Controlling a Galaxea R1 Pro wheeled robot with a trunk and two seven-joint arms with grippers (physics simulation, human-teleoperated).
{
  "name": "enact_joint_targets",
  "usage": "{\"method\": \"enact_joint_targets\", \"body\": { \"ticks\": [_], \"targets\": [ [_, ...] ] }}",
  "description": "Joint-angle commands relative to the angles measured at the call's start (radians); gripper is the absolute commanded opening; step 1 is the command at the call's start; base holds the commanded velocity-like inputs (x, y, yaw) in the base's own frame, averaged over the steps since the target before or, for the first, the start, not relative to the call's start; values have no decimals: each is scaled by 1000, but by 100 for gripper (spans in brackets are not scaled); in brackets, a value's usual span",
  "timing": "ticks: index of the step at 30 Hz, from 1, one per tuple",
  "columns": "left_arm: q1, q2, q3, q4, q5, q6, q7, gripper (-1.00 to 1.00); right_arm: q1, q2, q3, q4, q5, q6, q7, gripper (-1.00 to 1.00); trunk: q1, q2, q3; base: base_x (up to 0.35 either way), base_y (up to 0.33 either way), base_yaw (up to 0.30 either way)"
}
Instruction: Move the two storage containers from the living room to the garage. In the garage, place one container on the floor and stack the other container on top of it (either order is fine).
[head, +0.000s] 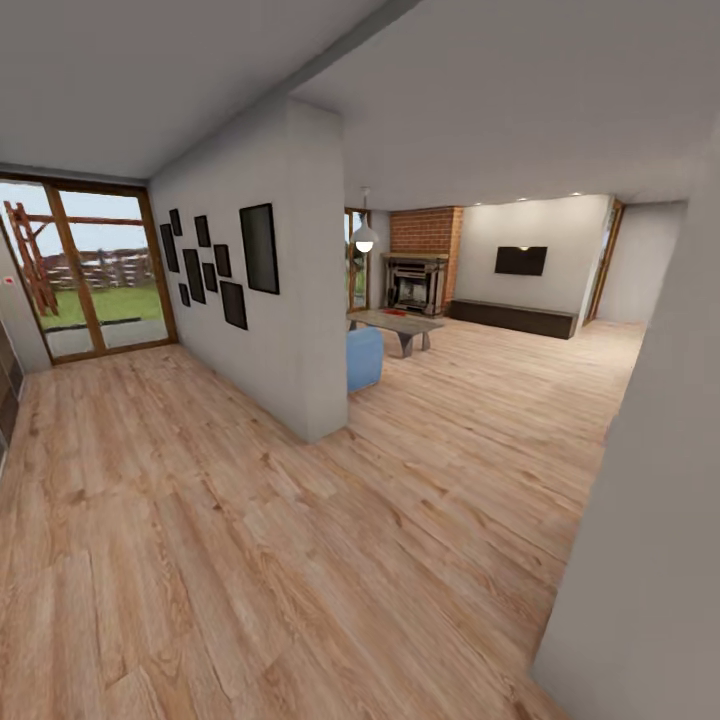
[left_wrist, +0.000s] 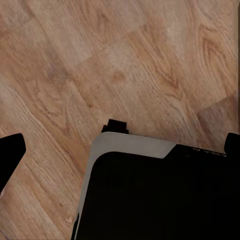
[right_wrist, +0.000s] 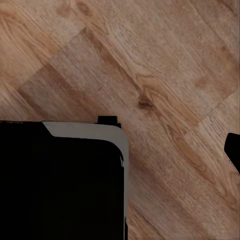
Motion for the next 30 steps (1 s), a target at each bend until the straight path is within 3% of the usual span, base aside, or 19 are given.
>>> {"method": "enact_joint_targets", "body": {
  "ticks": [1,30],
  "targets": [
    [-1,0,-9,0,8,-2,2,100,-2,1,9,3,-6,-5,-2,100,1,-1,-2,323,0,0],
    [0,0,-9,0,6,5,2,100,-2,-2,12,3,-1,-8,-2,100,1,-1,-2,323,0,0]
  ]
}}
